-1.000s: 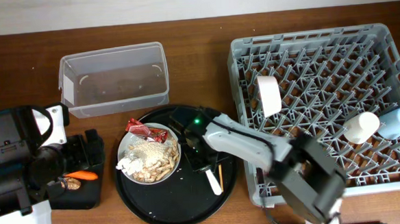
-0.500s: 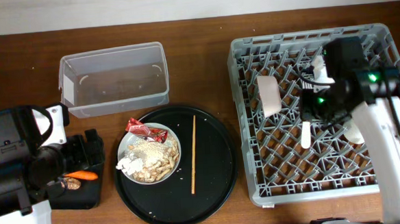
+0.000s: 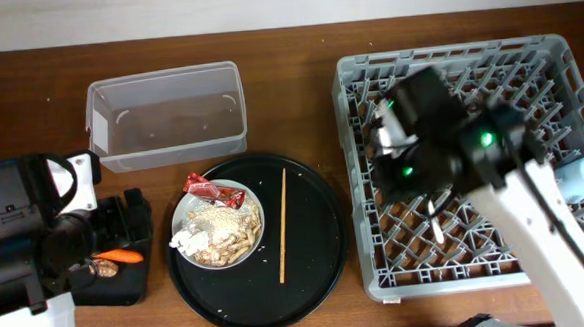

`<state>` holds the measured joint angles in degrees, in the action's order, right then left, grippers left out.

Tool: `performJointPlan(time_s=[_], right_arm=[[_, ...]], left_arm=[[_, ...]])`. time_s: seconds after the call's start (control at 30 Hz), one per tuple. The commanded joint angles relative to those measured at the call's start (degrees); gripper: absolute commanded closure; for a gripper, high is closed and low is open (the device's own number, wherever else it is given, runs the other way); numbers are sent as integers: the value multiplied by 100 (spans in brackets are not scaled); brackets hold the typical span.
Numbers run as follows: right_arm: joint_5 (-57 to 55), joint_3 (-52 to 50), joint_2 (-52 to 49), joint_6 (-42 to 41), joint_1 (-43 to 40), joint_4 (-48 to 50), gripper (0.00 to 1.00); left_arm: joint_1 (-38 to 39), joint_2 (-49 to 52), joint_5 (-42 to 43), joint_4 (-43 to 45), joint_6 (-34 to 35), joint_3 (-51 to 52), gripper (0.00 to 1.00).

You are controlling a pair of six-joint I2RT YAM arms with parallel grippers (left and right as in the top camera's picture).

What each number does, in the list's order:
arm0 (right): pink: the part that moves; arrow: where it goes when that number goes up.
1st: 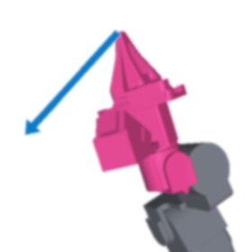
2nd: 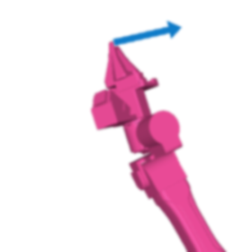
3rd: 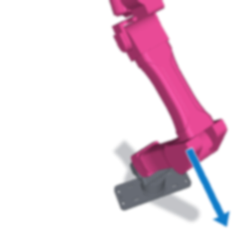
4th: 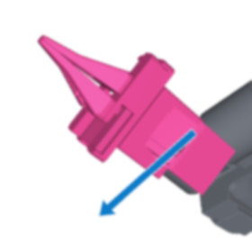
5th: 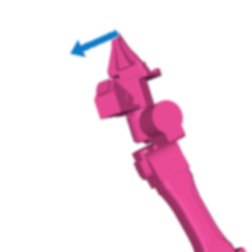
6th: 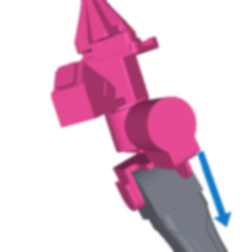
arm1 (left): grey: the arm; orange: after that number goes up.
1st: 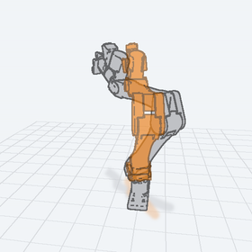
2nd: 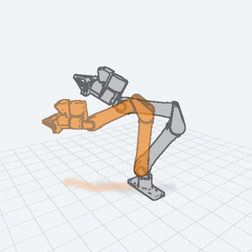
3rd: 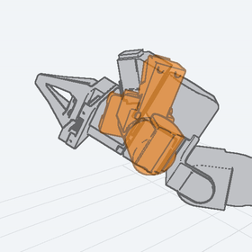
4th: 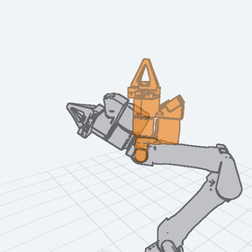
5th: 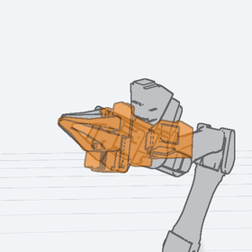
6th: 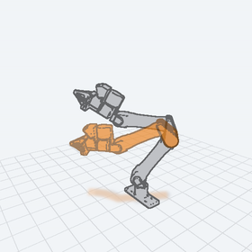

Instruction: Sort waste into correct bins and load items into the dishwasher rack

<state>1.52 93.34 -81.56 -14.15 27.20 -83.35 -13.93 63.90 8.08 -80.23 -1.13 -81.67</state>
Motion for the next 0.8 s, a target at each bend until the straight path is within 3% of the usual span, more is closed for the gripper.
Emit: performJointPlan(time_s=[0.0,0.13,0.27,0.33,0.47,0.57,0.67,0.77], right_arm=[[15,-323,-389,-1585,1176,627,53],[-179,-1117,-1814,-3373,1967,1993,54],[-48,-1117,-2815,-3593,1967,3077,54],[-48,-1117,-3213,-3834,1965,3294,60],[-50,-1119,-3718,-3849,1965,3436,68],[-92,-1115,-3779,-3692,1956,3469,87],[-76,-1091,-3748,-3405,1956,3333,92],[-105,-568,-3261,-2330,1954,2671,94]], left_arm=[[2,-17,-46,-2,-111,-90,1],[2,-17,-44,0,-111,-90,1],[2,-17,-46,-2,-111,-90,1],[2,-17,-44,-2,-111,-90,1],[2,-17,-46,-2,-111,-90,1],[2,-17,-46,-2,-111,-90,1],[2,-17,-46,-2,-111,-90,1],[2,-17,-44,-2,-111,-90,1]])
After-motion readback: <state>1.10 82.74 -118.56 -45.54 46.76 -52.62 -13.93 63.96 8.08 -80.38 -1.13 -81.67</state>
